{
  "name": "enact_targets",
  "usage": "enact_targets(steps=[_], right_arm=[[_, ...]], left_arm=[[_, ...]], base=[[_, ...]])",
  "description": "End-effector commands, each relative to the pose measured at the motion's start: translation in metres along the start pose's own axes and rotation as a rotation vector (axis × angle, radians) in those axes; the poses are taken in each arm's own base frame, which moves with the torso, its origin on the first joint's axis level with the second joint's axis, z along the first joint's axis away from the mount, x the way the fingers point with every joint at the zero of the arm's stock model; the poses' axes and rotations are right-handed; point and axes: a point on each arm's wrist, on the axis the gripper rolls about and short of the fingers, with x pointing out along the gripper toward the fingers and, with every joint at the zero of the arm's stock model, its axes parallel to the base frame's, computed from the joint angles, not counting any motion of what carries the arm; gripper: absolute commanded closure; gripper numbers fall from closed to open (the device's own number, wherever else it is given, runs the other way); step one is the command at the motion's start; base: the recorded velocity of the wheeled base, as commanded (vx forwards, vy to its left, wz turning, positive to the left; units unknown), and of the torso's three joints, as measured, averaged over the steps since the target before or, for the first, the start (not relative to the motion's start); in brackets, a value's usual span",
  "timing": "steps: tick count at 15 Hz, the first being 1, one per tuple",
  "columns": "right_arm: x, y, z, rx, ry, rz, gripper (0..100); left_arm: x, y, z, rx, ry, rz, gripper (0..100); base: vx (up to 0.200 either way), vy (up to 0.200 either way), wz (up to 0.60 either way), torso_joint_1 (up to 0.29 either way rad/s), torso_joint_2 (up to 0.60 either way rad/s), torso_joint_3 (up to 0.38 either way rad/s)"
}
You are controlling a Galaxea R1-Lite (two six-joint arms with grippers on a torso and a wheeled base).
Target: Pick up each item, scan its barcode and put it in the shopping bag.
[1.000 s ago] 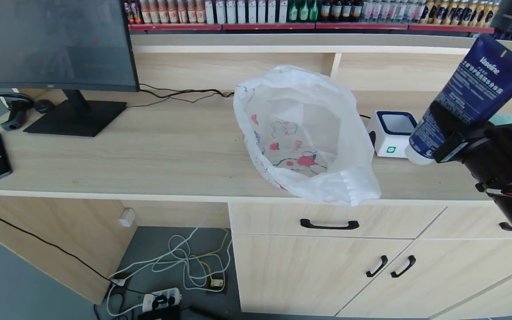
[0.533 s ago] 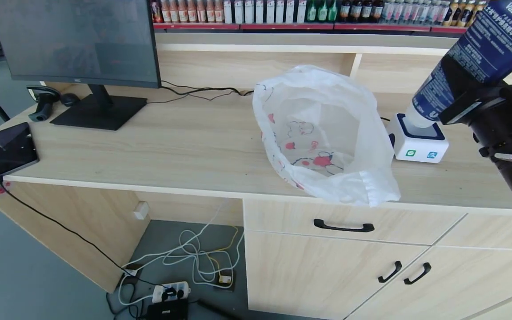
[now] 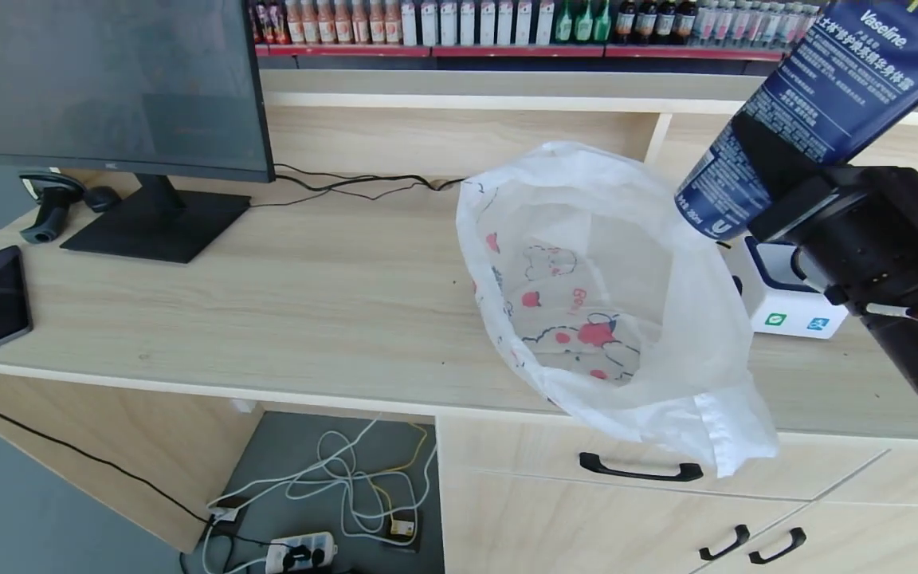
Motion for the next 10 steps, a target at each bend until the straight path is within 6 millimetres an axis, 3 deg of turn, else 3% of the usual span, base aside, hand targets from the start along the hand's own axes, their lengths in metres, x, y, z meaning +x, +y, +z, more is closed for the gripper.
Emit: enact_targets(steps=[1,5,10], right_arm=[[0.003,0.013,-0.002,0.061,0.003,0.041,100],[0.001,0.038,-0.012,0.224,0.046,0.116,100],[0.001,0.039,-0.034,0.431,0.128,0.094,100]], left_arm=[[0.000,0.000,0.000,-0.001,0.000,0.000,100],[0.000,0.000,0.000,-0.001,0.000,0.000,100],[0.000,0.000,0.000,-0.001,0.000,0.000,100]], base=[[0.000,0.000,0.00,0.000,0.00,0.000],[0.000,0.000,0.00,0.000,0.00,0.000],[0.000,0.000,0.00,0.000,0.00,0.000]])
